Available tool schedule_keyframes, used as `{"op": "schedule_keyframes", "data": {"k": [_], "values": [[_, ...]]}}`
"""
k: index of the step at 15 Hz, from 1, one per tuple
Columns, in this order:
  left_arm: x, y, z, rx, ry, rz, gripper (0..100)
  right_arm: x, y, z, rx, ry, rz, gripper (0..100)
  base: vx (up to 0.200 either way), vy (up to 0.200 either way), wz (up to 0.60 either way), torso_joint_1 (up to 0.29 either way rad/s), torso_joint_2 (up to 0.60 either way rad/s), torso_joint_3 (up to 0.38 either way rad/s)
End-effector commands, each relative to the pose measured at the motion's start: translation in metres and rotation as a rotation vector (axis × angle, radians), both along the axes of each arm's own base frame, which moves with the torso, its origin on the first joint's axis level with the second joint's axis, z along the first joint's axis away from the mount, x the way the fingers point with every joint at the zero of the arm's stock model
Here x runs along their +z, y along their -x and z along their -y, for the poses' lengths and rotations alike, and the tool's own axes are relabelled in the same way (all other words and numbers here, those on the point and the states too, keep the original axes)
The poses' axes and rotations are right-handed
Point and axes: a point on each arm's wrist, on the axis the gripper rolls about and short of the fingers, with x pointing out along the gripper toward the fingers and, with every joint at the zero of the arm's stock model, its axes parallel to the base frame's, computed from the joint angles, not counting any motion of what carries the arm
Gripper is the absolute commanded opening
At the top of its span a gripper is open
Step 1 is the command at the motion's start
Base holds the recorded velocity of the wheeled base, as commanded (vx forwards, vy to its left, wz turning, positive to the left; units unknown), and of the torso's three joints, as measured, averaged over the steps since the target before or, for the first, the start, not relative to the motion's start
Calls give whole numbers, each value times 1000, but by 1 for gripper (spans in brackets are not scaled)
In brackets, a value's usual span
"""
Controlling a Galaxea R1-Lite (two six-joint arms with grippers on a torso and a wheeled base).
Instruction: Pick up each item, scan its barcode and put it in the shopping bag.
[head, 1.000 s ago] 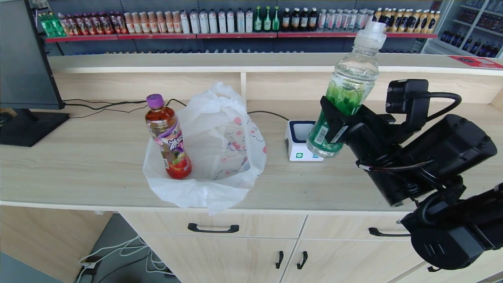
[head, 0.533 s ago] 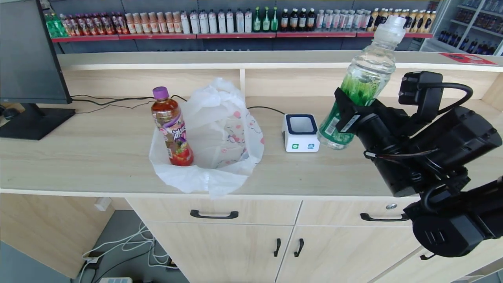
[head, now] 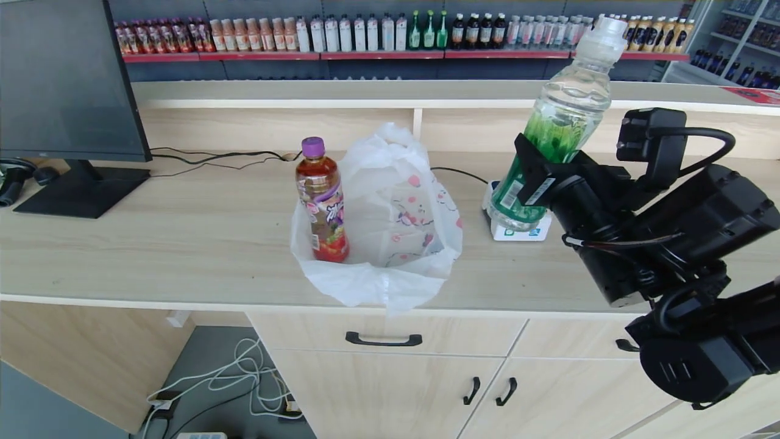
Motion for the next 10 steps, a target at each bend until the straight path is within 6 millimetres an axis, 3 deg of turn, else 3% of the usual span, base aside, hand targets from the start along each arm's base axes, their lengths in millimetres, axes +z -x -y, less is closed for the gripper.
{"op": "schedule_keyframes", "data": {"k": [1, 8, 10], "values": [[0, 0, 0, 0, 0, 0, 100, -4, -3, -2, -1, 7, -12, 0, 0, 200, 0, 2, 2, -2], [0, 0, 0, 0, 2, 0, 100, -9, -10, -7, -2, 22, -15, 0, 0, 200, 0, 2, 4, 1], [0, 0, 0, 0, 0, 0, 100, -11, -16, -11, 0, 21, -13, 0, 0, 0, 0, 0, 0, 0]]}}
